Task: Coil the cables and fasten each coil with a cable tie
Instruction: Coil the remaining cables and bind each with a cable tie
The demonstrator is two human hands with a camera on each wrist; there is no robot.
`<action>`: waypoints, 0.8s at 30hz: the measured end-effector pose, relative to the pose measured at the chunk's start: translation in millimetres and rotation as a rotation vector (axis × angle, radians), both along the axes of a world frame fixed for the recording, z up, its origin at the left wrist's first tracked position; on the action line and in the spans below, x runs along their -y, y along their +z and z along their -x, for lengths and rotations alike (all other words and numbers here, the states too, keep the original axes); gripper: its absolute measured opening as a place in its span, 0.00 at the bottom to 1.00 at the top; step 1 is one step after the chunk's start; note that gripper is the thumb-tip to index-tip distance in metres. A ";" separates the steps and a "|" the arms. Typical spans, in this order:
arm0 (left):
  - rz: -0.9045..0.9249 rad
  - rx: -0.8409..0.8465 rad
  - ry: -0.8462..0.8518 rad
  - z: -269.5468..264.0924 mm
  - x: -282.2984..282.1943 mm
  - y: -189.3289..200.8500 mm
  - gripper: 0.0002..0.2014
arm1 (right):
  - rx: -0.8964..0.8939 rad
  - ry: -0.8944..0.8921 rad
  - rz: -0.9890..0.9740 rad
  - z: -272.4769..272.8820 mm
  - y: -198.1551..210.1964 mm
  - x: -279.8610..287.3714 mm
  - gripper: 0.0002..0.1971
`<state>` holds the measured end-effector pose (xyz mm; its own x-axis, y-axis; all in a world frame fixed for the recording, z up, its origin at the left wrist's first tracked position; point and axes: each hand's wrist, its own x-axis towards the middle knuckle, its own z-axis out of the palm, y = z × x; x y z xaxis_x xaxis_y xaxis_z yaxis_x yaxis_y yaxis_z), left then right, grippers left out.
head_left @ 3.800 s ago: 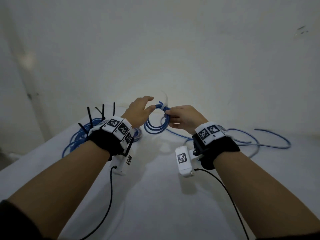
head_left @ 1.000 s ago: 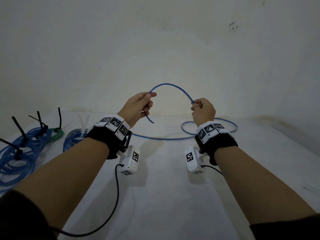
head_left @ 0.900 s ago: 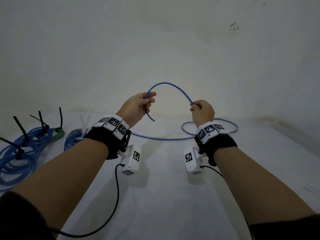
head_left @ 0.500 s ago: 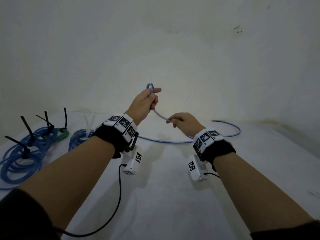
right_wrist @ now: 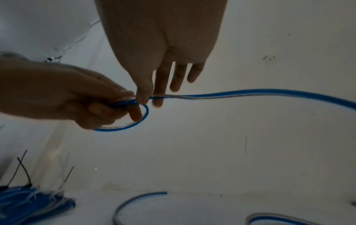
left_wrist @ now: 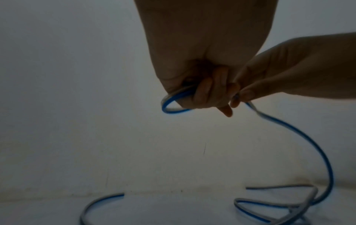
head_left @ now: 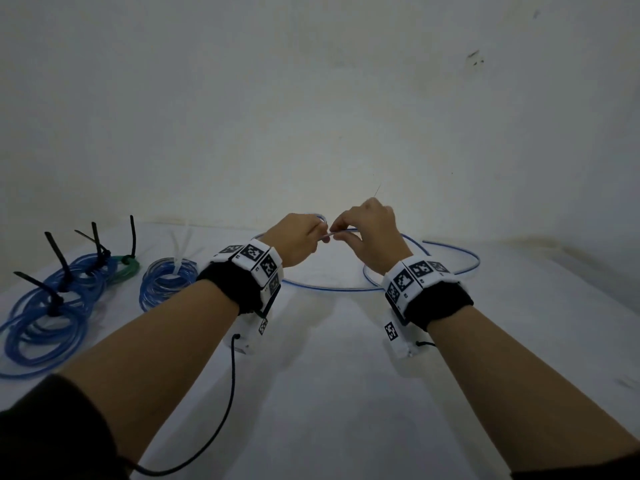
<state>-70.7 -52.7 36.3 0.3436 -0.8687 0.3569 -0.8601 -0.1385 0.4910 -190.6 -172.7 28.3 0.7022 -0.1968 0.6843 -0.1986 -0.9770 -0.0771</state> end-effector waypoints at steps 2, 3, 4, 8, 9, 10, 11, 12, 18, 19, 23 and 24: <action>0.016 -0.097 -0.025 1.7 -0.5 1.8 0.20 | 0.054 -0.056 0.112 0.1 -3.5 2.7 0.07; 0.018 -0.138 -0.026 2.4 -1.0 2.8 0.22 | 0.054 -0.083 0.103 0.7 -4.8 4.1 0.09; 0.013 -0.170 -0.028 2.4 -1.3 3.6 0.22 | 0.038 -0.103 0.051 1.5 -6.5 5.9 0.11; -0.002 -0.271 -0.031 1.3 -3.3 6.1 0.20 | 0.036 -0.063 -0.235 4.2 -10.6 11.2 0.13; -0.008 -0.288 -0.034 1.3 -4.3 6.4 0.20 | 0.037 -0.037 -0.288 4.1 -10.6 11.0 0.12; -0.017 -0.284 -0.034 1.7 -5.4 6.8 0.21 | 0.032 -0.013 -0.328 4.0 -10.2 10.6 0.11; -0.029 -0.263 -0.028 2.5 -6.9 7.4 0.21 | 0.021 0.008 -0.340 4.2 -9.4 10.7 0.11; -0.036 -0.235 -0.018 3.1 -8.3 8.4 0.21 | 0.007 0.027 -0.329 4.8 -8.3 11.9 0.10; 0.055 -0.420 -0.048 -5.8 -11.4 12.4 0.21 | -0.057 0.109 -0.353 7.1 2.9 17.1 0.14; 0.092 -0.490 -0.068 -5.9 -11.3 12.9 0.20 | -0.056 0.112 -0.367 6.8 3.5 16.8 0.13; 0.195 -0.696 -0.141 -4.1 -12.3 19.2 0.21 | -0.063 0.060 -0.363 5.6 2.0 17.8 0.08; 0.204 -0.730 -0.146 -4.0 -12.6 20.8 0.21 | -0.029 0.031 -0.352 5.2 1.3 19.9 0.05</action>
<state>-66.6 -40.1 57.1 0.4402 -0.8648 0.2415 -0.3112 0.1053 0.9445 -195.8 -192.6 29.6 0.7297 -0.3957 0.5576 -0.1767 -0.8969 -0.4053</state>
